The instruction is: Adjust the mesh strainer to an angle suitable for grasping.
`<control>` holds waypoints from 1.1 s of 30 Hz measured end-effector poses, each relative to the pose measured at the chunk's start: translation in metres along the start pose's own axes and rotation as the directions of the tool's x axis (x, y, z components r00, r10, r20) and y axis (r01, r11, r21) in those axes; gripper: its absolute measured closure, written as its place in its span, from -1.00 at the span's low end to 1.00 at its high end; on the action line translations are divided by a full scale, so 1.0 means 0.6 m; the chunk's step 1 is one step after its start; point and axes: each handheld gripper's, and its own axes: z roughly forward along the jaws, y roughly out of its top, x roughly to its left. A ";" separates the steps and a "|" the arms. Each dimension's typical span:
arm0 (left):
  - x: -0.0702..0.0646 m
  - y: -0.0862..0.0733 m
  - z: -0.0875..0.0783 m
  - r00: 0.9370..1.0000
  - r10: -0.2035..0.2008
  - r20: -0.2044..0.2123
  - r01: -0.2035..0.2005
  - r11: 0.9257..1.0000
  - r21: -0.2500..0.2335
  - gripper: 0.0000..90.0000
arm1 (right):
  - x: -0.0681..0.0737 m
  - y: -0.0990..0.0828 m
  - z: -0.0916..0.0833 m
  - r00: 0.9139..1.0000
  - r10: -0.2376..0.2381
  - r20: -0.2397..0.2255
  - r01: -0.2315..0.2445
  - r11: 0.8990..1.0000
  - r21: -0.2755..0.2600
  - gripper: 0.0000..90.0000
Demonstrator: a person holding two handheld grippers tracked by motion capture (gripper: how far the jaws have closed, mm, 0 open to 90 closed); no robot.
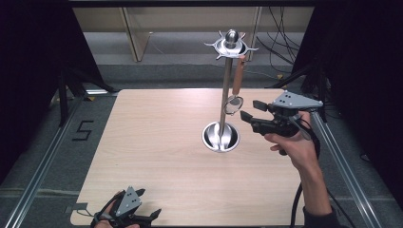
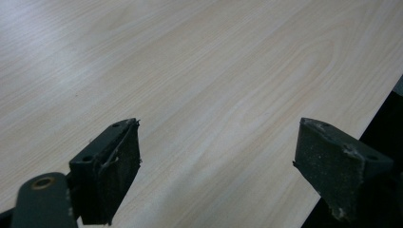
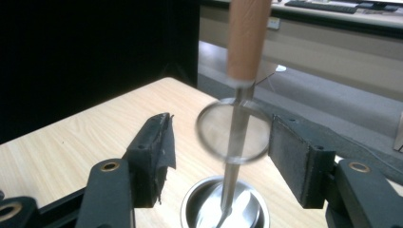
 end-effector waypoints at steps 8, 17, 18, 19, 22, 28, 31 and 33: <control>0.005 0.001 -0.002 0.999 0.038 -0.001 -0.038 0.999 0.009 -0.67 | 0.002 -0.021 0.007 1.000 0.014 0.005 -0.014 1.000 0.015 -0.08; 0.000 0.001 0.000 1.000 0.003 0.002 -0.003 1.000 0.000 -0.67 | -0.002 -0.035 0.004 1.000 0.016 0.015 -0.017 0.999 0.038 -0.11; 0.002 0.001 -0.002 1.000 0.016 0.002 -0.016 1.000 0.011 -0.67 | -0.004 -0.038 0.005 1.000 0.008 0.018 -0.009 0.999 0.038 -0.11; 0.003 0.002 -0.002 1.000 0.019 0.005 -0.019 1.000 0.012 -0.67 | -0.004 -0.040 0.007 1.000 0.007 0.029 -0.008 1.000 0.028 -0.12; 0.007 0.004 -0.002 0.999 0.049 0.004 -0.049 0.999 0.010 -0.67 | -0.008 -0.044 0.007 1.000 0.009 0.016 -0.009 0.999 0.053 -0.13; 0.004 0.003 0.001 1.000 -0.004 0.002 0.004 1.000 0.018 -0.67 | -0.008 -0.065 0.005 1.000 0.019 0.022 -0.021 0.996 0.086 -0.14; 0.007 0.004 0.001 1.000 0.017 -0.004 -0.017 1.000 0.009 -0.67 | -0.004 -0.082 0.006 0.999 0.030 0.019 -0.032 0.993 0.110 -0.13; 0.009 0.004 0.001 1.000 0.030 -0.003 -0.030 1.000 0.007 -0.67 | -0.003 -0.088 0.009 1.000 0.026 0.012 -0.027 0.991 0.127 -0.14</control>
